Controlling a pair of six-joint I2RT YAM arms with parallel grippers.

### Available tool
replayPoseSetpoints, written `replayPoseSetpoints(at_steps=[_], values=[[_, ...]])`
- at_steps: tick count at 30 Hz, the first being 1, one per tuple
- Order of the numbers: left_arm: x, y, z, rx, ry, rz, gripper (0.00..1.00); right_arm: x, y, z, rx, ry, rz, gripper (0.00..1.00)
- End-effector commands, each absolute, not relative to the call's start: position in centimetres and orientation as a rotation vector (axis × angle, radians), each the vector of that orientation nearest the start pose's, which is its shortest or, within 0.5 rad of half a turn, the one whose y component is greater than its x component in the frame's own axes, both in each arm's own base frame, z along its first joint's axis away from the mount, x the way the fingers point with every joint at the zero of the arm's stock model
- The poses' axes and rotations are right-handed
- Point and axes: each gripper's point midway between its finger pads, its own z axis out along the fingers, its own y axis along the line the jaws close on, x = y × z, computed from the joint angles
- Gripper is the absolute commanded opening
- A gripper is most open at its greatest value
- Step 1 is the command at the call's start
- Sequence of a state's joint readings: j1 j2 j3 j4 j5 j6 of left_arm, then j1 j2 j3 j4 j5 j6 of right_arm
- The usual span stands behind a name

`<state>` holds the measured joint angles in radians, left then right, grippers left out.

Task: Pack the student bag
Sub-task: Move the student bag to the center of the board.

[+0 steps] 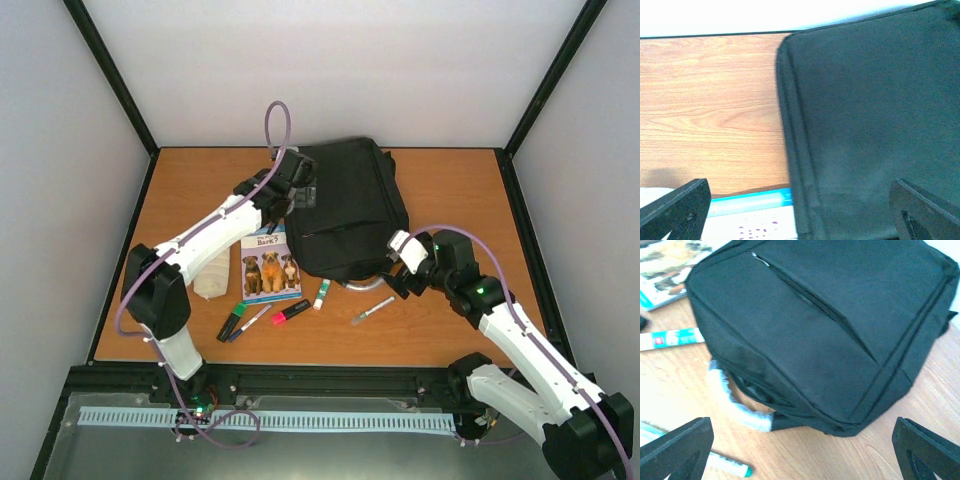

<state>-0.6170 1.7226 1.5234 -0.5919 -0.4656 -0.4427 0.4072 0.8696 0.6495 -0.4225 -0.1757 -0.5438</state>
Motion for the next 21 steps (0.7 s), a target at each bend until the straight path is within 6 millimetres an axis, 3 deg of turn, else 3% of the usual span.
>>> replayPoseSetpoints(at_steps=[1,4,6,10,13,15,21], values=[[44.0,-17.9,23.2,-0.016,2.219,0.253,1.0,24.1,16.3,17.4,-1.185,1.867,0.278,1.0],[45.7,-16.0,22.0,-0.135,2.251,0.262,1.0,23.0,16.9,17.6,-1.26,1.826,0.323,1.0],[47.1,-15.3,20.4,-0.225,2.302,0.139,1.0,22.0,17.3,17.7,-1.33,1.796,0.359,1.0],[50.1,-16.0,16.0,-0.38,2.397,-0.357,1.0,20.1,18.0,17.0,-1.419,1.767,0.458,1.0],[52.6,-17.6,15.0,-0.384,2.367,-0.688,1.0,20.9,17.7,16.3,-1.384,1.819,0.436,1.0],[53.7,-18.1,14.0,-0.383,2.381,-0.722,1.0,22.0,17.2,16.6,-1.308,1.877,0.398,1.0],[56.2,-19.3,10.4,-0.354,2.475,-0.726,1.0,21.8,16.9,17.2,-1.321,1.854,0.383,1.0]])
